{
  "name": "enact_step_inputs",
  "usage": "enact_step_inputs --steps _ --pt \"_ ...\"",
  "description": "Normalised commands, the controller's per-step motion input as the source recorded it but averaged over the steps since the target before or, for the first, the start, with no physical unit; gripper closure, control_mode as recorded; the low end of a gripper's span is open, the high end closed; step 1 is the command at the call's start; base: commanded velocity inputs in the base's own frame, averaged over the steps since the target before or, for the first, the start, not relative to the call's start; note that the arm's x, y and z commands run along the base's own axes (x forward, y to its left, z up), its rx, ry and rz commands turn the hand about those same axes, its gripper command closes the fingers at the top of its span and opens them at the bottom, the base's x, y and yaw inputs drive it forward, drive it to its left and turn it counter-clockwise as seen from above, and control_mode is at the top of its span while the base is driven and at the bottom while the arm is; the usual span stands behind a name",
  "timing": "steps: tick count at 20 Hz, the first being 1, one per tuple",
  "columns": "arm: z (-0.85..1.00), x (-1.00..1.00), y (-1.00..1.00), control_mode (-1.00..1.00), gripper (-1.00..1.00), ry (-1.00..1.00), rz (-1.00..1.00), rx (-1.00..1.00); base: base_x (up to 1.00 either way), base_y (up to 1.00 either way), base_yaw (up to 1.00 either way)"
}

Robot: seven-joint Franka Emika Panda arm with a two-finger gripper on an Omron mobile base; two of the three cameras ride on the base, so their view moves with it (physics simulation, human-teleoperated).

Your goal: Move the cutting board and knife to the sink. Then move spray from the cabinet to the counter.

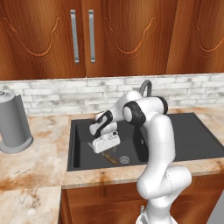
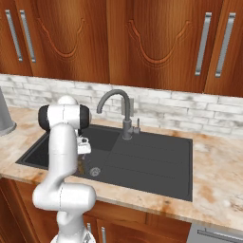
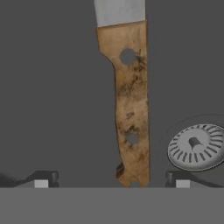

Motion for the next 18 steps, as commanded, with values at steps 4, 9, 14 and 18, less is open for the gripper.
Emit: enact_step_inputs --steps 4,9,14,18 --pt "0.21 0.0 0.05 -1.0 -1.0 -0.08 -0.01 -0.02 0.0 0.0 0.0" --pt "0.0 -0.04 0.02 -1.0 -1.0 -0.04 0.0 0.0 0.0 0.0 0.0" --pt "0.09 -0.28 0.01 -1.0 -1.0 -0.08 -0.01 0.0 0.0 0.0 0.0" --pt "0.2 -0.49 0.0 -1.0 -1.0 -0.16 -0.07 0.0 0.0 0.0 0.0"
